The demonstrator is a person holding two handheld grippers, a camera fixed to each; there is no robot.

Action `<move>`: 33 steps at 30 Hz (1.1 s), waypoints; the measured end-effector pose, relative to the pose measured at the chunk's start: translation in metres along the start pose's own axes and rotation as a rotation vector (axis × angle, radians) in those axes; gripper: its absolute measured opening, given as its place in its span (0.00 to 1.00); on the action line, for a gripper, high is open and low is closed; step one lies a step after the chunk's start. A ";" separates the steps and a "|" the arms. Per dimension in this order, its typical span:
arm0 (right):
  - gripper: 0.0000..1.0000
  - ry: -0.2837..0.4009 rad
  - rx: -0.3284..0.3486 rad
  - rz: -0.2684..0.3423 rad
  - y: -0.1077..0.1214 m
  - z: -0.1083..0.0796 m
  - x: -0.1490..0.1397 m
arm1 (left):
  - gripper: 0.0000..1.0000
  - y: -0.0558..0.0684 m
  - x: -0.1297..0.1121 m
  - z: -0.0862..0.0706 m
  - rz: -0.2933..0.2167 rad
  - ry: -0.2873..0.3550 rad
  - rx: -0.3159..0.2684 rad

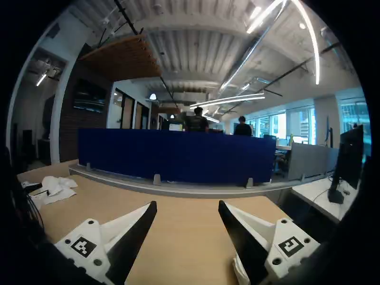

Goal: Fold towel

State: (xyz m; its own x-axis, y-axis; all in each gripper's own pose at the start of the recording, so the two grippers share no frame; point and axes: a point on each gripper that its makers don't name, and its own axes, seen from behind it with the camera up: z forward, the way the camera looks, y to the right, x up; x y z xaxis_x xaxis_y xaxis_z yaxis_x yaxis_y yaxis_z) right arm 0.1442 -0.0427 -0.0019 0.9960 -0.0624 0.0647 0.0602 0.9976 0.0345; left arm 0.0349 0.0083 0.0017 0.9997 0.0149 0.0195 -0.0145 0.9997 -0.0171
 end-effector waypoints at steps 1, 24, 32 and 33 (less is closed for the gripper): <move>1.00 -0.001 0.001 0.001 -0.001 0.000 -0.002 | 0.92 -0.001 -0.004 0.000 -0.002 0.000 0.002; 1.00 -0.014 0.016 -0.018 -0.009 0.013 -0.019 | 0.92 -0.008 -0.038 0.005 -0.026 0.002 0.014; 1.00 -0.013 0.014 -0.005 -0.005 0.014 -0.019 | 0.92 -0.007 -0.036 0.001 -0.017 0.015 0.016; 1.00 -0.013 0.014 -0.004 -0.004 0.014 -0.019 | 0.92 -0.007 -0.036 0.001 -0.017 0.017 0.016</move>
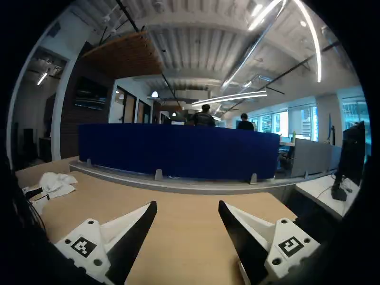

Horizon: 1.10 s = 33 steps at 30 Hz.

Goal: Fold towel

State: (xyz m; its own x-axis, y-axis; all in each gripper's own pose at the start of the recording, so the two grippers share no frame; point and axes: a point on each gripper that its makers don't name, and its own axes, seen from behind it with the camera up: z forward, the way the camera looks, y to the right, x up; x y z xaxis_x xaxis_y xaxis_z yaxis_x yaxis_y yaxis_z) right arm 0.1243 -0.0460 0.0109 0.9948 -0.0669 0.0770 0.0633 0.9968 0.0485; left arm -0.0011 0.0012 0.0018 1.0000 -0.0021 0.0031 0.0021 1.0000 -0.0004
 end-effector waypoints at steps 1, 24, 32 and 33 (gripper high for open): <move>1.00 0.001 0.001 0.000 0.000 0.000 -0.001 | 0.92 0.000 0.000 0.000 0.000 0.001 0.000; 1.00 0.070 -0.061 0.009 0.050 -0.007 -0.002 | 0.92 0.000 0.000 -0.001 0.002 0.003 -0.001; 1.00 0.074 -0.054 0.039 0.054 -0.008 -0.028 | 0.92 0.000 0.000 0.000 0.001 0.004 0.000; 1.00 0.074 -0.052 0.042 0.054 -0.008 -0.032 | 0.92 0.000 0.000 0.000 0.001 0.004 0.000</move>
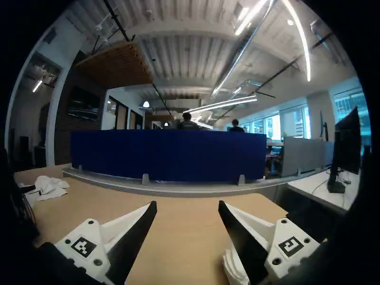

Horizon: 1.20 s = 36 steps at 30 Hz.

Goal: Fold towel

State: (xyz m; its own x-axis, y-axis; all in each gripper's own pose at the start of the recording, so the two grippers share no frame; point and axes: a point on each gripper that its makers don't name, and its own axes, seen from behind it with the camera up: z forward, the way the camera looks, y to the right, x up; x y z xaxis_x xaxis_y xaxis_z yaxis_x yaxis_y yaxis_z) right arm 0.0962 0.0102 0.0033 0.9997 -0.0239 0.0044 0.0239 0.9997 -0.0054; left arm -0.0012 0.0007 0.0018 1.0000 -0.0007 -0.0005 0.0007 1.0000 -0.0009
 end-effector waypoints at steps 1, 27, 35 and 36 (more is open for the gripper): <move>1.00 -0.002 -0.001 0.004 0.001 0.000 -0.006 | 0.92 0.000 0.000 0.000 0.000 0.000 0.000; 1.00 -0.024 -0.006 0.103 0.003 0.004 -0.080 | 0.92 0.000 0.001 0.000 0.000 0.000 0.000; 1.00 -0.015 0.004 0.101 -0.007 0.005 -0.081 | 0.93 -0.001 0.001 -0.001 0.000 0.000 0.000; 1.00 -0.014 0.007 0.100 -0.008 0.005 -0.082 | 0.93 0.000 0.001 -0.001 0.000 0.000 0.000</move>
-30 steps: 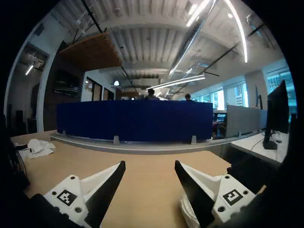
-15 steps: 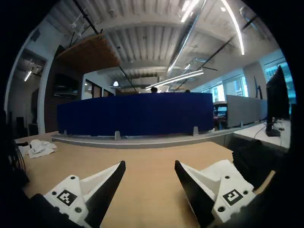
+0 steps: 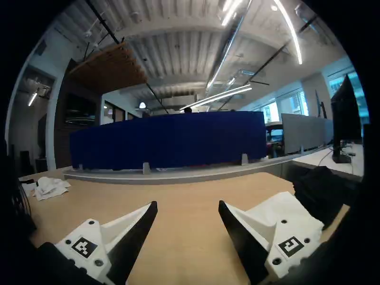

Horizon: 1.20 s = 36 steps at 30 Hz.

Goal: Fold towel

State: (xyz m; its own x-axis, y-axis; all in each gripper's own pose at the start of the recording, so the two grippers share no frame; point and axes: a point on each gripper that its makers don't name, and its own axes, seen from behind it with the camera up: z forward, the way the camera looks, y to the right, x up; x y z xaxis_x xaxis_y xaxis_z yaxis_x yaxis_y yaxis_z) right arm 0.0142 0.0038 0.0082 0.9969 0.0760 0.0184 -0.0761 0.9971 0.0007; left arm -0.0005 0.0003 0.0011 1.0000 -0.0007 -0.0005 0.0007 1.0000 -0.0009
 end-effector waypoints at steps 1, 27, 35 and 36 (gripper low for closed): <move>1.00 -0.001 0.001 -0.003 0.000 0.000 -0.002 | 0.93 0.000 0.000 0.000 0.000 0.000 0.000; 1.00 0.007 0.004 -0.035 -0.004 -0.005 -0.015 | 0.93 0.000 0.000 0.000 0.000 0.000 0.000; 1.00 0.018 0.004 -0.042 -0.003 -0.007 -0.011 | 0.93 0.000 -0.001 0.000 0.000 0.000 0.000; 1.00 0.018 0.004 -0.043 -0.003 -0.007 -0.011 | 0.93 0.000 -0.001 0.000 0.000 0.000 0.000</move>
State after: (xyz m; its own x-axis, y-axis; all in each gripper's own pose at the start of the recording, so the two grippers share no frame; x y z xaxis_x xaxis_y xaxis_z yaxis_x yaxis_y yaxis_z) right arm 0.0040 0.0002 0.0010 0.9994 0.0334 0.0000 -0.0334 0.9994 0.0055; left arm -0.0012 0.0004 0.0008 1.0000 -0.0005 -0.0006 0.0005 1.0000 -0.0008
